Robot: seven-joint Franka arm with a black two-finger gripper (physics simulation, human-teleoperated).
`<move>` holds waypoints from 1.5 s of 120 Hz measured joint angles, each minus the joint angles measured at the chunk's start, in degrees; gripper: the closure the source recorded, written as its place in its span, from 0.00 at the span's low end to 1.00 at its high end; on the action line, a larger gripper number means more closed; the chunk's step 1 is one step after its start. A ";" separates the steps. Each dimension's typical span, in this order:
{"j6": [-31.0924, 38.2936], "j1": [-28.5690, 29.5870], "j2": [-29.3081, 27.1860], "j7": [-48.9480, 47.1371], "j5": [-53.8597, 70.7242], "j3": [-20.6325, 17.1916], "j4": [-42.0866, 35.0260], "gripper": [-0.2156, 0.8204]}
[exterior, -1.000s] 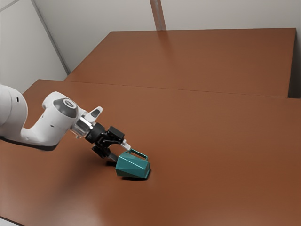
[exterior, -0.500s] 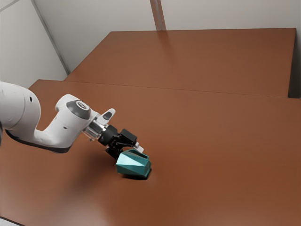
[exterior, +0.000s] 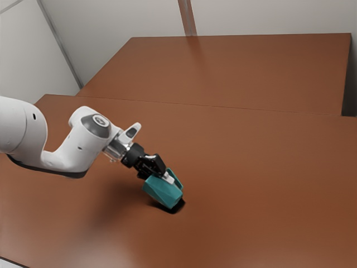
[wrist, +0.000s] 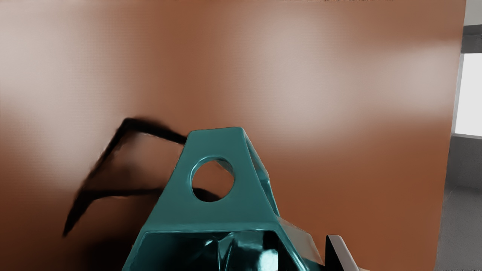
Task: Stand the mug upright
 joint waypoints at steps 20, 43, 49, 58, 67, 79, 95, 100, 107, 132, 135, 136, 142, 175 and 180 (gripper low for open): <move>1.18 -2.53 -2.10 -0.36 0.39 0.00 -0.01 0.91; 1.90 -2.64 -3.53 -1.55 7.37 0.06 2.52 0.93; 2.00 -2.25 -3.58 -2.21 10.81 0.07 3.94 0.93; 2.09 -1.87 -3.60 -3.35 15.31 0.41 4.73 0.94; 2.01 -1.32 -3.64 -4.82 20.39 0.60 5.60 0.94; 1.49 -0.59 -3.47 -7.18 27.36 0.62 7.74 0.95; 0.72 -0.72 -3.24 -10.61 34.91 0.55 9.26 0.96; 0.37 -1.11 -3.18 -11.74 37.00 0.55 9.60 0.96; -0.23 -1.92 -3.09 -13.28 39.50 0.53 9.78 0.96; -2.23 -4.75 -2.95 -17.98 46.80 0.46 9.68 0.96; -2.30 -4.86 -2.90 -18.45 47.43 0.44 9.61 0.96; -2.32 -4.88 -2.89 -18.60 47.62 0.43 9.58 0.96; -2.11 -4.91 -2.85 -19.48 48.92 0.42 9.44 0.96; 3.26 -4.22 -0.46 -23.64 53.34 0.16 8.77 0.96; 4.12 -4.34 -0.09 -24.21 53.58 0.07 8.45 0.96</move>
